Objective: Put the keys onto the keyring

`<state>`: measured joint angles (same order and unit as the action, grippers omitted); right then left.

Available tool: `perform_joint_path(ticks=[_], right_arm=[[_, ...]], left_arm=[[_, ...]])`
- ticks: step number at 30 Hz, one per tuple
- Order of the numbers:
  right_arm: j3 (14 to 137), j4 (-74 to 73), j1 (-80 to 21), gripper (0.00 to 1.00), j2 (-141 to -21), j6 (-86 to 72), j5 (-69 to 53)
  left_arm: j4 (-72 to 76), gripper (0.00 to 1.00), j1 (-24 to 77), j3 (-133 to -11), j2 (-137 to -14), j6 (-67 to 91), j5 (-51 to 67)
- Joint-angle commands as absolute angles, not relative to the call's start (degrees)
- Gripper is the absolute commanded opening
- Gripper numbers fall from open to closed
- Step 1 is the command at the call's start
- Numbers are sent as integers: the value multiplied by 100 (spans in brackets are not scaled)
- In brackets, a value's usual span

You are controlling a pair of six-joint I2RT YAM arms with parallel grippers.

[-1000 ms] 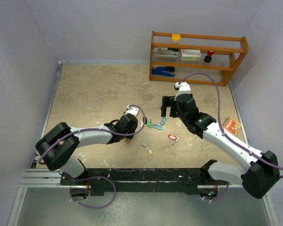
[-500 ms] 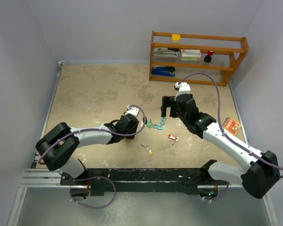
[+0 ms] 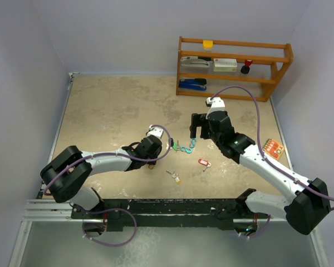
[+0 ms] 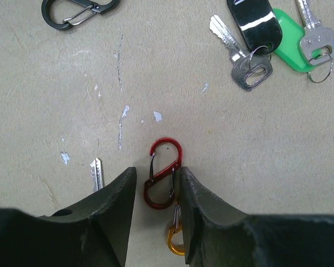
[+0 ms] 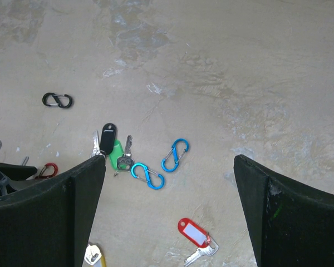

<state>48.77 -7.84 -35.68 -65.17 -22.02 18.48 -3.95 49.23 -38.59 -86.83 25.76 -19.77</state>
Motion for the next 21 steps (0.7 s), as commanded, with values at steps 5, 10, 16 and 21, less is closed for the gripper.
perform_joint_path(ticks=[5, 10, 16, 21], right_arm=[[4871, -756, -3599, 100, -6312, -2145, 1877], [4869, -764, -3601, 100, -6302, -2145, 1885], [4869, -748, -3600, 100, -6318, -2140, 1865], [4932, -817, -3599, 98, -6496, -2038, 1687]], left_arm=[[-405, 9, 4972, -3832, -8771, 2587, -2027], [-437, 0, 4975, -3965, -8752, 2597, -2083], [-570, 0, 4979, -4106, -8618, 2588, -2302], [-816, 0, 4983, -4494, -8434, 2608, -2816]])
